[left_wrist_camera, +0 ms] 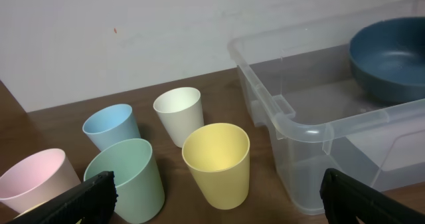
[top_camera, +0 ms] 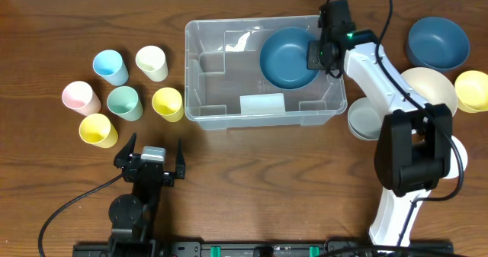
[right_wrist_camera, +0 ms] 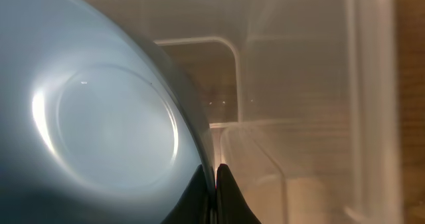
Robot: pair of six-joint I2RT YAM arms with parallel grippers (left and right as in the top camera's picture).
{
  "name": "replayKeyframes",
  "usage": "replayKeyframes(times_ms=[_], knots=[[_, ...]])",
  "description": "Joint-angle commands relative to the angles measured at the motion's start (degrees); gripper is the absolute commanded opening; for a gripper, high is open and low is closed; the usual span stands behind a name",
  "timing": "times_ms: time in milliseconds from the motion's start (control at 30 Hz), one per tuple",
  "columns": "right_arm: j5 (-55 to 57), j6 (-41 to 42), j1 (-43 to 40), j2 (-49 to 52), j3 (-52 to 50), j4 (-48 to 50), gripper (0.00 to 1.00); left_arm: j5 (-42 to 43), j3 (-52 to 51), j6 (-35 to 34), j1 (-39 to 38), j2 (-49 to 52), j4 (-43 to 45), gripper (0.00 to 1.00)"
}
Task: Pack container
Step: 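Carry the blue bowl over the bin and lower it inside, then release the blue bowl and move the right gripper to the second blue bowl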
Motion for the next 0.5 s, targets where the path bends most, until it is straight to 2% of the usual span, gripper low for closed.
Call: replayKeyframes(times_ms=[0,33,167,300,467], knots=[[0.66,-0.28,0.02,-0.07,-0.02,0.74,0.02,0.87,-0.90,0.17,0.28,-0.31,-2.03,0.98],[0.66,-0.28,0.02,-0.07,-0.02,0.81,0.03,0.87,-0.90,0.15,0.28,-0.31,-2.03,0.98],[0.66,-0.26,0.02,-0.07,-0.02,1.16,0.33,0.87,-0.90,0.17,0.28,-0.31,-2.03,0.98],[0.66,-0.28,0.02,-0.07,-0.02,1.57,0.39,0.87,-0.90,0.17,0.28,-0.31,-2.03,0.98],[-0.11,-0.48,0.02,-0.09,0.81,1.60,0.40,0.87,-0.90,0.17,0.28,-0.31,-2.03,0.98]])
